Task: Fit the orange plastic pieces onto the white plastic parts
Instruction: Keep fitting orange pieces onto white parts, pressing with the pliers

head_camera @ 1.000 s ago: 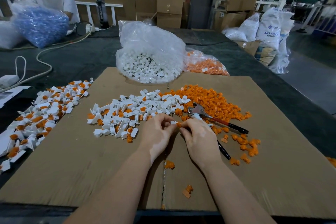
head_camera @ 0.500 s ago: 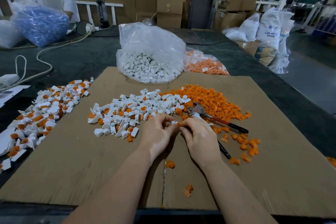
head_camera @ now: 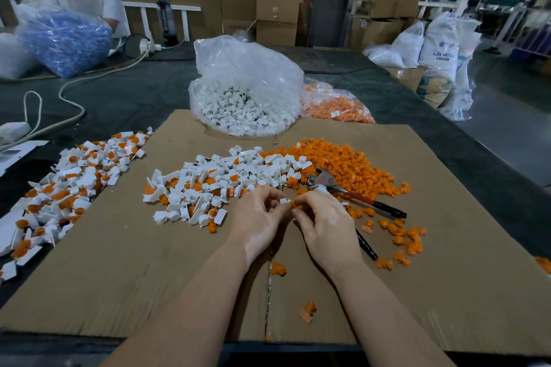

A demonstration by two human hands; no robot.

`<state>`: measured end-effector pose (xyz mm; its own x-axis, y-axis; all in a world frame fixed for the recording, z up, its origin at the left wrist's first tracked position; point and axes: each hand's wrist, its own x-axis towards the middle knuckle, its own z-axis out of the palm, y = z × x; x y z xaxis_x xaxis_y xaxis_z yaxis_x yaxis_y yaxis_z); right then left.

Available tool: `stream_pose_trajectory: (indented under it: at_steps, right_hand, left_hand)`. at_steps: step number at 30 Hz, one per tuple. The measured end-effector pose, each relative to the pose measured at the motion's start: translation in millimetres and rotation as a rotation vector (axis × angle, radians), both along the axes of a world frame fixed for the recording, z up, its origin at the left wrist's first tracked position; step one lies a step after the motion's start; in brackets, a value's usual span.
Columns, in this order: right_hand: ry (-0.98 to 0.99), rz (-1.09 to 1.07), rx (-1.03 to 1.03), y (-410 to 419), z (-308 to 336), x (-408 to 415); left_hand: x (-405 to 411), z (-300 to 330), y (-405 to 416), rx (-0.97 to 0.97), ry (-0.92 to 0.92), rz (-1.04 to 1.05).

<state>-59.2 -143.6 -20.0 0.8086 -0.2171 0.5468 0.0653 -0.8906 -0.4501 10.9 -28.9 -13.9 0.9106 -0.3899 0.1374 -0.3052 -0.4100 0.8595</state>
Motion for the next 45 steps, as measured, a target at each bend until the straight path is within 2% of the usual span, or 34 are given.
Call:
stream_pose_trajectory:
  at_steps: [8, 15, 27, 30, 32, 33, 35, 38, 40, 45]
  right_hand:
    - [-0.028, 0.063, -0.016, 1, 4, -3]
    - [-0.044, -0.017, 0.005, 1, 2, -2]
    - [-0.03, -0.004, -0.013, 0, 1, 0]
    - [-0.109, -0.091, -0.006, 0, 3, 0]
    - [-0.127, -0.261, -0.046, -3, 3, -1]
    - [-0.088, -0.37, -0.072, -5, 3, -1]
    - [0.161, -0.549, -0.079, -11, 7, -2]
    - [0.559, -0.62, -0.087, -26, 14, -4]
    - [0.627, -0.59, -0.122, -33, 16, -4]
    - [0.597, -0.522, -0.263, -34, 24, -4]
  left_hand:
    - [-1, 1, 1, -0.036, 0.037, -0.035]
    - [-2, 3, 2, -0.055, 0.017, -0.037]
    - [-2, 3, 2, -0.044, 0.003, -0.038]
    - [0, 1, 1, -0.064, 0.02, -0.022]
    - [1, 0, 1, -0.072, 0.025, 0.0]
    - [1, -1, 1, -0.072, 0.025, 0.007]
    - [2, -3, 1, -0.087, 0.035, 0.006]
    - [2, -3, 1, -0.125, 0.053, 0.001]
    - [3, -3, 0, -0.132, 0.058, -0.001]
    - [4, -4, 0, -0.2, 0.117, 0.012]
